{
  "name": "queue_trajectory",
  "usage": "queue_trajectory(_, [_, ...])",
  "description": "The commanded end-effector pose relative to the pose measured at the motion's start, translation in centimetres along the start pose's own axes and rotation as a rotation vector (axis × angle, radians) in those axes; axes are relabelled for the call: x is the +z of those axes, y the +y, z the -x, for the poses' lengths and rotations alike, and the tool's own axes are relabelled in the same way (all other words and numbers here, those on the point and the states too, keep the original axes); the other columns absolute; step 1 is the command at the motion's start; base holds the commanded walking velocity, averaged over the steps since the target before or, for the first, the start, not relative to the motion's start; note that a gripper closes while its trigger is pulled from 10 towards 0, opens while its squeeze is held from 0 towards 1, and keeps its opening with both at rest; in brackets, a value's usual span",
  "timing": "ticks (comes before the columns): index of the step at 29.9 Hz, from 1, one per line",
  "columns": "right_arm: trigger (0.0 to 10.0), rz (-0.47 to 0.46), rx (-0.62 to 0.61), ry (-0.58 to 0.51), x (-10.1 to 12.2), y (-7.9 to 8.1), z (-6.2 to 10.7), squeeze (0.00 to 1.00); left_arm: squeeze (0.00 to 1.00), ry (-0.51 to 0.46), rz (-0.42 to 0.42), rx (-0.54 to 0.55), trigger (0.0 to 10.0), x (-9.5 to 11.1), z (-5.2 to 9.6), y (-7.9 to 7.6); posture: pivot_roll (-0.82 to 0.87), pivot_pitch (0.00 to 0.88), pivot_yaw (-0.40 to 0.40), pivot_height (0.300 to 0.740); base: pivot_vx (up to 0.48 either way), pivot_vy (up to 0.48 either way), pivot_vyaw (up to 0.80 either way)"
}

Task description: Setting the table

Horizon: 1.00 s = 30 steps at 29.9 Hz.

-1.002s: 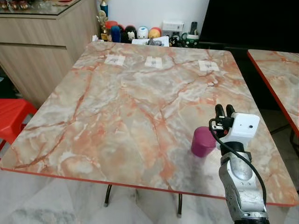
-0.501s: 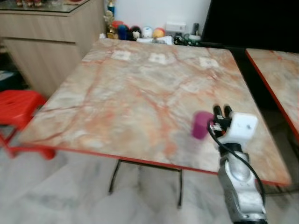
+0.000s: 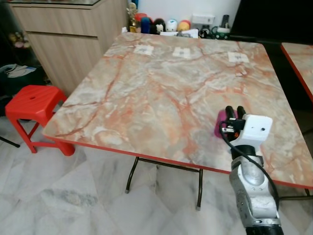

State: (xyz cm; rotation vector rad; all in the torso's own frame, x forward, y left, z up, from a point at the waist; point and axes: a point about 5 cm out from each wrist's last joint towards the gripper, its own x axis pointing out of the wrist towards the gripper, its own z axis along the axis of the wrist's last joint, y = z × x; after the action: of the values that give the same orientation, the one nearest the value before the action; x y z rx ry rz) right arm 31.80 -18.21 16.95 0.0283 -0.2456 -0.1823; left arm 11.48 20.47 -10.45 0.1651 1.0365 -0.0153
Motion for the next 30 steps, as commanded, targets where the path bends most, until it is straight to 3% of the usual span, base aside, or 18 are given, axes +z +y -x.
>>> queue_trajectory(1, [10.0, 0.002, 0.002, 0.013, -0.1, 0.3, -0.2, 0.0, 0.0, -0.024, 0.006, 0.034, 10.0, 0.6, -0.1, 1.2, 0.0, 0.137, -0.038, 0.74, 0.0, 0.0, 0.0])
queue_trajectory(9, [10.0, 0.002, -0.005, 0.018, -0.1, 0.3, -0.7, 0.0, 0.0, -0.01, 0.003, 0.036, 10.0, 0.1, 0.1, 1.6, 0.01, 0.137, -0.039, 0.74, 0.166, 0.0, 0.0])
queue_trajectory(19, [10.0, -0.005, -0.007, 0.018, -0.1, 0.3, -0.6, 0.0, 0.0, 0.007, -0.005, 0.02, 10.0, 0.1, -0.1, -0.2, 0.0, 0.138, -0.039, 0.74, 0.346, 0.0, 0.0])
queue_trajectory(26, [10.0, -0.012, -0.038, -0.007, 0.4, 0.0, -0.4, 0.0, 0.0, -0.021, -0.01, 0.008, 10.0, 1.1, -0.4, -1.6, 0.0, 0.134, -0.04, 0.74, 0.0, 0.0, 0.0])
queue_trajectory(30, [10.0, -0.018, -0.048, -0.011, 0.4, 0.0, 0.1, 0.0, 0.0, -0.037, -0.015, 0.008, 10.0, 1.8, -0.5, -1.5, 0.0, 0.128, -0.039, 0.74, 0.0, 0.0, 0.0])
